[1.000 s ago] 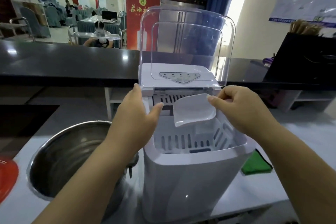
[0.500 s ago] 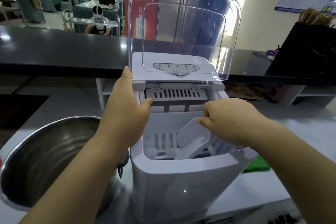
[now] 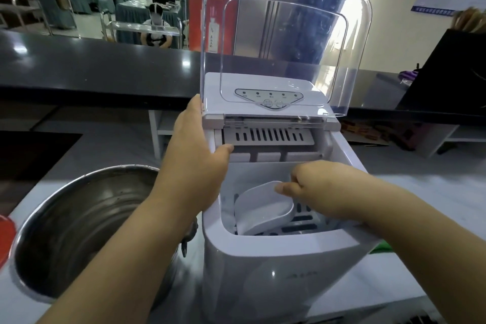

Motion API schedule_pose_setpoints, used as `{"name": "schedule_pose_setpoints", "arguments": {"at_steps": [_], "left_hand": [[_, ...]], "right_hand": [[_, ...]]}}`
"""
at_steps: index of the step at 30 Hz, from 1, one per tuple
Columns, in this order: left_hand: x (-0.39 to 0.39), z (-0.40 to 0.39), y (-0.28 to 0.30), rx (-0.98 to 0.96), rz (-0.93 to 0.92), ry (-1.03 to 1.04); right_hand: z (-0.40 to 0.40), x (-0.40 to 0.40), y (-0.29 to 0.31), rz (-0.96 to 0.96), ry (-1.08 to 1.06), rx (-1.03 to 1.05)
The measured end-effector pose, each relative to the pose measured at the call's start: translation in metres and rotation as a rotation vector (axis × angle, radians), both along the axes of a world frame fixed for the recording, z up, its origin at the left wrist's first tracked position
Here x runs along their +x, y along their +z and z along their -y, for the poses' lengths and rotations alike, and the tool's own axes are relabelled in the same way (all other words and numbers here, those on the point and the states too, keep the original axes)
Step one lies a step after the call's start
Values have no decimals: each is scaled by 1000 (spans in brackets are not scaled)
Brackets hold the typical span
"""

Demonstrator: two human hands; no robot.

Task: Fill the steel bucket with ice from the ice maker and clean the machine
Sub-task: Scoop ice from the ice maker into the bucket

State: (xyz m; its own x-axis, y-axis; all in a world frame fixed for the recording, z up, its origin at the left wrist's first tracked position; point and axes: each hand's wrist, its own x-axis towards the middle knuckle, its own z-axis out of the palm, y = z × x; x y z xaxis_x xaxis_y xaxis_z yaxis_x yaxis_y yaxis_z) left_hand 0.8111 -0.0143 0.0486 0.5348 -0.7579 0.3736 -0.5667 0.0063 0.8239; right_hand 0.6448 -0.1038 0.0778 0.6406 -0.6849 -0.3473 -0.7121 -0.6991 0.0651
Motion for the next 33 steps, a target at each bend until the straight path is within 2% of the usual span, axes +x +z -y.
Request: {"name": "schedule_pose_setpoints", "arguments": {"at_steps": [11,17,25,33], "left_hand": [[-3,-3,3,-31,-34,-19],[-3,-4,4,-34,-52,-27],[-4,-4,4,-51,-64,-31],[-4,-3,2,-53,-67,-27]], "right_hand": [[-4,-2,6,-107,60,62],[-3,-1,-3,25,17,55],[-11,4,-5,-10,2,176],[-6,2,-4,221,-158,256]]}}
